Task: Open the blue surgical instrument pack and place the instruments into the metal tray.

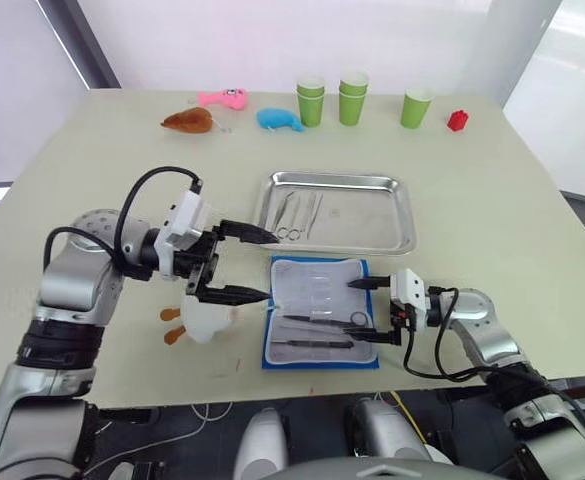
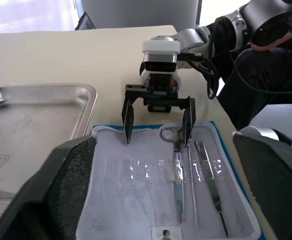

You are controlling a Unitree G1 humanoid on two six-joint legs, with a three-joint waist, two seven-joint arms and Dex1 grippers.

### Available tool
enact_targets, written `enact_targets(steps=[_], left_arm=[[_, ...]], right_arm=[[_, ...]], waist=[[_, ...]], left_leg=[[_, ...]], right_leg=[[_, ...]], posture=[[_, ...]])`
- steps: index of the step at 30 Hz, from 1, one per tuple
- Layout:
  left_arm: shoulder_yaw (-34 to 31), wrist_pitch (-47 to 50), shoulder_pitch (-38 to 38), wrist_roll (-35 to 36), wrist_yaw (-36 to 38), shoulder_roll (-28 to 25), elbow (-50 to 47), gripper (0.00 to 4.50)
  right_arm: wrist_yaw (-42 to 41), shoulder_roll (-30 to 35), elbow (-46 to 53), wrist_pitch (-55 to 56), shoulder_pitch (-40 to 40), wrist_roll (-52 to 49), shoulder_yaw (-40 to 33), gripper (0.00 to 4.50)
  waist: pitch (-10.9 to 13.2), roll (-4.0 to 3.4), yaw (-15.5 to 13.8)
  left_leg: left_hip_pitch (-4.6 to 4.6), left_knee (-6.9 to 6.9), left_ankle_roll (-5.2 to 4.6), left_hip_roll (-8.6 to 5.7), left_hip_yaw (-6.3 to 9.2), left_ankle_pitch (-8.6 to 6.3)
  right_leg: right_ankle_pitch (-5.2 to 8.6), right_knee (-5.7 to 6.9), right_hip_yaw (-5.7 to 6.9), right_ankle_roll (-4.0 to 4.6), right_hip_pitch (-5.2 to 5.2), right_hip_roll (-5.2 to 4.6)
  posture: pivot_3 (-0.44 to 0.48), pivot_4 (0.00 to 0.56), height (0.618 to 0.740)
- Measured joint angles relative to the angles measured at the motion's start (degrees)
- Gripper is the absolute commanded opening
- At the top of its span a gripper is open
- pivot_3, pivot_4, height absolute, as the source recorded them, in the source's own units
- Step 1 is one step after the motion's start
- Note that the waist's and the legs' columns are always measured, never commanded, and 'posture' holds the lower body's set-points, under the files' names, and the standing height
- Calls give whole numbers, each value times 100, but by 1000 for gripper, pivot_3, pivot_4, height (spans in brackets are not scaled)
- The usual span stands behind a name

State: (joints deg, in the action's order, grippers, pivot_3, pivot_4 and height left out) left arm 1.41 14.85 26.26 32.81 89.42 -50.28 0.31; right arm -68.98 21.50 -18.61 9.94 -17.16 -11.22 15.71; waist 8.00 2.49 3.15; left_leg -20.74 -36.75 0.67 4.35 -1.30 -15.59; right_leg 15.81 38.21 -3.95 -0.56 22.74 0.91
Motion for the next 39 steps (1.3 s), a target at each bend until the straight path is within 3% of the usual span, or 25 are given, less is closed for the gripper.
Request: enact_targets(steps=[11,16,27,32,39], left_arm=[[193,-316,-150,141,13,-47,-31,4451],[310,-393,-377,513,16,-281,-41,4451],[640,-1098,-524,1049,19,-614,-168,4451],[612,-1213,-642,977,19,-361,-140,4451],[586,-1382,-1002,458,19,226,-65,4451]], right_arm=[[63,239,606,-372,185,-60,-23,4500],[77,342,970,-604,345,-194,-103,4500],[169,474,1483,-795,639,-386,-281,4500],[195,674,1920,-990,855,-600,-380,4500],[199,1255,3117,-1528,1302,-1438,-1061,4500]], waist=[[55,-58,-82],[64,-68,-111],[94,-95,-169],[114,-121,-218],[131,-130,-256]], left_leg=[[-18,3,-1,-1,-13,-1],[-122,-12,-1,-1,-2,-1],[-126,-16,-1,-6,-1,-1],[-134,-28,-1,-6,-3,-1],[-145,-54,-1,-6,9,-2]], right_leg=[[-12,-20,9,-21,6,5],[-25,-16,31,-7,95,5],[-24,-16,36,-8,95,4],[-25,-17,34,-10,97,3],[-26,-5,47,-12,98,4]], posture=[[0,150,740],[0,150,740],[0,150,740],[0,150,740],[0,150,740]])
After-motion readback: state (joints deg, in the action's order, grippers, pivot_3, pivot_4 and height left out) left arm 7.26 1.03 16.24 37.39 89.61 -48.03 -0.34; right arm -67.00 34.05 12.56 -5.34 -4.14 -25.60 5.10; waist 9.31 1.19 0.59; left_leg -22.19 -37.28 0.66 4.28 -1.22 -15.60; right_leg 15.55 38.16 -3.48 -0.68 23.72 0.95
